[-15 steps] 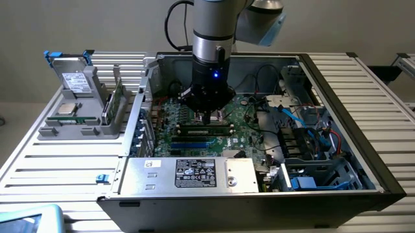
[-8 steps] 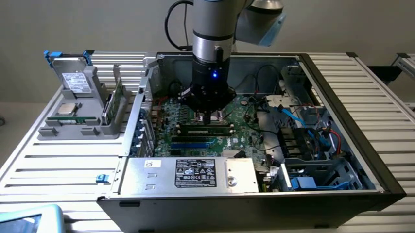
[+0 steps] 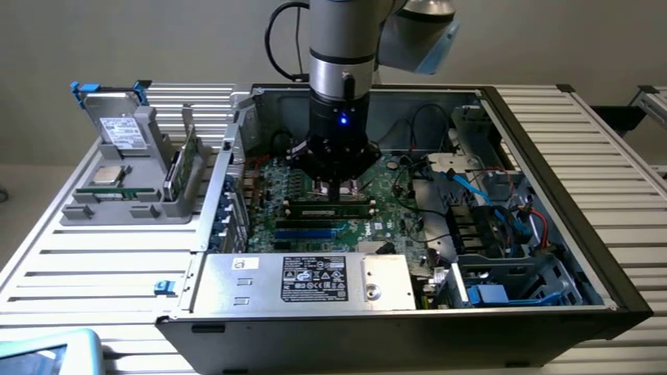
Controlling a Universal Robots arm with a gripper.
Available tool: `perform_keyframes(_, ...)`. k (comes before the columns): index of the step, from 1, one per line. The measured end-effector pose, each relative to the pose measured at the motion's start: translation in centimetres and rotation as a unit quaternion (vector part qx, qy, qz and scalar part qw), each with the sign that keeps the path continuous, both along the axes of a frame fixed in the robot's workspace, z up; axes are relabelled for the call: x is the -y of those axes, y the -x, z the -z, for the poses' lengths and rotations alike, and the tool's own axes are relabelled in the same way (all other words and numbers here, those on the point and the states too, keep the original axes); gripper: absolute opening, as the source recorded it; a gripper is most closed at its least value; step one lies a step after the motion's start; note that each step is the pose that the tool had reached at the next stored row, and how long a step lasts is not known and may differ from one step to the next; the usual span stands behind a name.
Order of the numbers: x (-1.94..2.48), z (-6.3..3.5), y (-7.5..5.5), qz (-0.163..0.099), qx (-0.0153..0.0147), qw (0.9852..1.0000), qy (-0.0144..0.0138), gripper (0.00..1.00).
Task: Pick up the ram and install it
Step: 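Press down the ram until it locks into place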
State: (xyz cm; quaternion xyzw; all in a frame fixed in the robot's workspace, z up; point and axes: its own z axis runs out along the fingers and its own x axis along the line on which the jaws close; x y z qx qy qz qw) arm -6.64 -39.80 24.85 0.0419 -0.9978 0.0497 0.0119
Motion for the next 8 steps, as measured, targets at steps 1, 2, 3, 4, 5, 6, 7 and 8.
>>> perform_keyframes(1, 0.0, 0.0, 0.0, 0.004, 0.001, 1.0, 0.0012, 0.11)
perform_keyframes(2, 0.01, -0.01, -0.01, 0.007, 0.0017, 1.0, 0.0017, 0.11)
perform_keyframes(3, 0.01, -0.01, 0.0, 0.008, 0.0021, 1.0, 0.0018, 0.11)
perform_keyframes(4, 0.01, -0.01, 0.0, 0.008, 0.0021, 1.0, 0.0019, 0.11)
perform_keyframes(5, 0.0, -0.01, 0.0, 0.008, 0.0022, 1.0, 0.0018, 0.11)
perform_keyframes(6, 0.0, 0.0, 0.0, 0.008, 0.0022, 1.0, 0.0018, 0.11)
perform_keyframes(7, 0.0, 0.0, 0.0, 0.008, 0.0023, 1.0, 0.0018, 0.11)
perform_keyframes(8, 0.0, 0.0, 0.0, 0.008, 0.0023, 1.0, 0.0018, 0.11)
